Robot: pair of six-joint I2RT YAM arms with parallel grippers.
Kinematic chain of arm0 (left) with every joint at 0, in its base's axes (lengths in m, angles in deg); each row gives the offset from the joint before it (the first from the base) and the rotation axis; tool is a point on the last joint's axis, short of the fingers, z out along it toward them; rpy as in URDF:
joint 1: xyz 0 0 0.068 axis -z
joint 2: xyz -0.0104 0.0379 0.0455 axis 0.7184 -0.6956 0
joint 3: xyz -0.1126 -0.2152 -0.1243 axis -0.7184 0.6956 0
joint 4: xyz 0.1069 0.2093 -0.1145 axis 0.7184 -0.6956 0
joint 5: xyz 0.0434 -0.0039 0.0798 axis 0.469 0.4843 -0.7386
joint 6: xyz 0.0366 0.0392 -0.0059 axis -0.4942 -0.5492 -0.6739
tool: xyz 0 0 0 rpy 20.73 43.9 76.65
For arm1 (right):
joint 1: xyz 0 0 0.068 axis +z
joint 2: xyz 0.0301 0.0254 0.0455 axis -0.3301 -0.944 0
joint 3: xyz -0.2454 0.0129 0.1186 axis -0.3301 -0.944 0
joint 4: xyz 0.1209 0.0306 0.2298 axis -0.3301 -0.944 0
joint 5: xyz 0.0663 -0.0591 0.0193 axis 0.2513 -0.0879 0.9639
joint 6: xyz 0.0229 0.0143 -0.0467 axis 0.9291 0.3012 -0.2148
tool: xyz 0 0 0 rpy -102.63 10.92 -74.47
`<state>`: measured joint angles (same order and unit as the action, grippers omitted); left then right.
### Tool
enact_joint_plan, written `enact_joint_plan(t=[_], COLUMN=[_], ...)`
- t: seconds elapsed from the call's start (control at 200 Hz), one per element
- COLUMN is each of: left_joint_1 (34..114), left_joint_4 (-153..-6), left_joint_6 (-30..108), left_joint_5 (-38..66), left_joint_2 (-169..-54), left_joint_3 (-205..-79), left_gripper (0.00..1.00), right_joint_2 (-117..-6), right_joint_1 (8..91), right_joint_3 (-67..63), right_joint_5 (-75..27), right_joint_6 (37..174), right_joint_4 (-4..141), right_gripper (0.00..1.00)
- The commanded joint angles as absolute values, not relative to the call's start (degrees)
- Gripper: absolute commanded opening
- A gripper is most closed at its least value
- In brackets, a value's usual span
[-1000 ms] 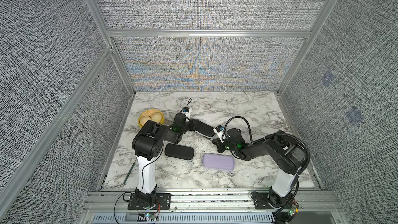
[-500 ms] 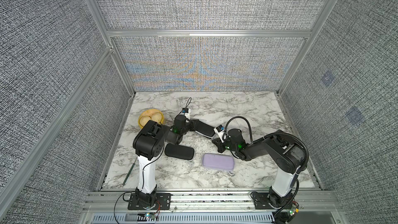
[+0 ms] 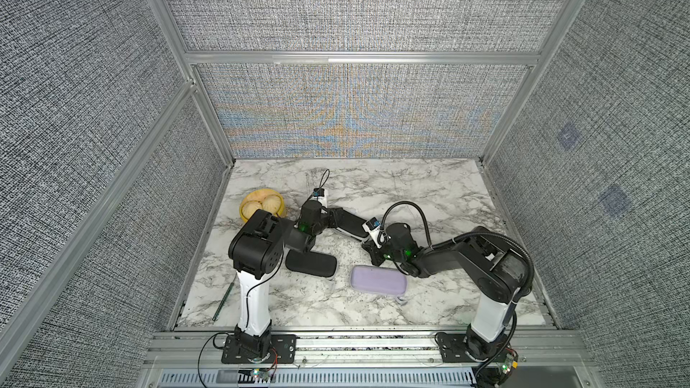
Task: Put umbrellas into zippered umbrella sleeves
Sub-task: Zip the zipper on the umbrella sleeve.
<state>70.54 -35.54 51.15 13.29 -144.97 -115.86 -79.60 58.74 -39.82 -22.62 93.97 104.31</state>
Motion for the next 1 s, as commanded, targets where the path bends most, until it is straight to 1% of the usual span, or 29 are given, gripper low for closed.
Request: enact_joint_plan(t=[0.0,0.28,0.455,0.666,0.831,0.991], left_joint_1=[70.8,70.8,70.6,70.6,70.7,72.0], left_joint_4=[-45.8,-44.1,-44.9,-42.7,-43.1,-38.0], left_joint_6=[54.1,55.1,54.6,56.9,57.0,59.9], left_joint_5=[7.4,7.0,5.0,5.5,5.2,8.1], left_joint_2=[-146.5,-147.1,-145.9,-148.2,-147.2,-148.4], left_joint_3=[-114.6,-114.5,-114.3,-116.0,-116.0,-114.7], left_gripper=[0.00,0.00,0.00,0.00,0.00,0.00], right_joint_2=[-81.5,-83.2,-80.7,-81.5,-80.9,-85.2], right_joint_1=[59.7,62.0,61.9,63.7,63.7,63.4], right_joint_3=[-37.3,-33.2,-35.3,-33.6,-33.7,-27.7], right_joint_5=[-17.0,-16.6,-19.2,-15.9,-17.9,-18.2], right_joint_6=[93.9,94.0,92.5,93.1,93.0,94.6], right_joint_4=[102.5,101.7,99.9,99.9,98.3,95.4], right_gripper=[0.00,0.00,0.00,0.00,0.00,0.00])
